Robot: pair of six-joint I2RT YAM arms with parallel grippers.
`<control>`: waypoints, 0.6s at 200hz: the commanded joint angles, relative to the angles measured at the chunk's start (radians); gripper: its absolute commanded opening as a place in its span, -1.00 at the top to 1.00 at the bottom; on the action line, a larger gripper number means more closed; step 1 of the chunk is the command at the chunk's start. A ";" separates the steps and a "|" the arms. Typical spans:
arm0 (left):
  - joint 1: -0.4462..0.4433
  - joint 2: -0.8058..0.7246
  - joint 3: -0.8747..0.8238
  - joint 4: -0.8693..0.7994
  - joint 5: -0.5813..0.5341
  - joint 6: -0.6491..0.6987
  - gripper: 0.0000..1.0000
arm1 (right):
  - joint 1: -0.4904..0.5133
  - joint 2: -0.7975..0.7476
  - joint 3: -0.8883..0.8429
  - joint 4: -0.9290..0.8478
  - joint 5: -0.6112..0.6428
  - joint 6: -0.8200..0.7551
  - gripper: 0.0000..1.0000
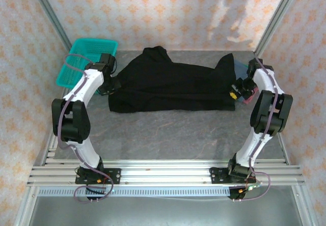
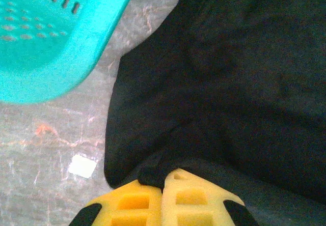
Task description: Fold and stack the t-shirts
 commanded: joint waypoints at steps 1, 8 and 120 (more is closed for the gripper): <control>0.011 0.042 0.068 -0.004 -0.065 0.029 1.00 | -0.002 0.021 0.056 -0.024 0.075 -0.023 1.00; 0.011 0.059 0.082 -0.009 -0.065 0.030 1.00 | -0.001 0.030 0.067 -0.024 0.074 -0.025 1.00; 0.008 0.319 0.336 -0.050 -0.035 0.047 1.00 | 0.008 0.163 0.197 -0.029 0.095 -0.020 0.96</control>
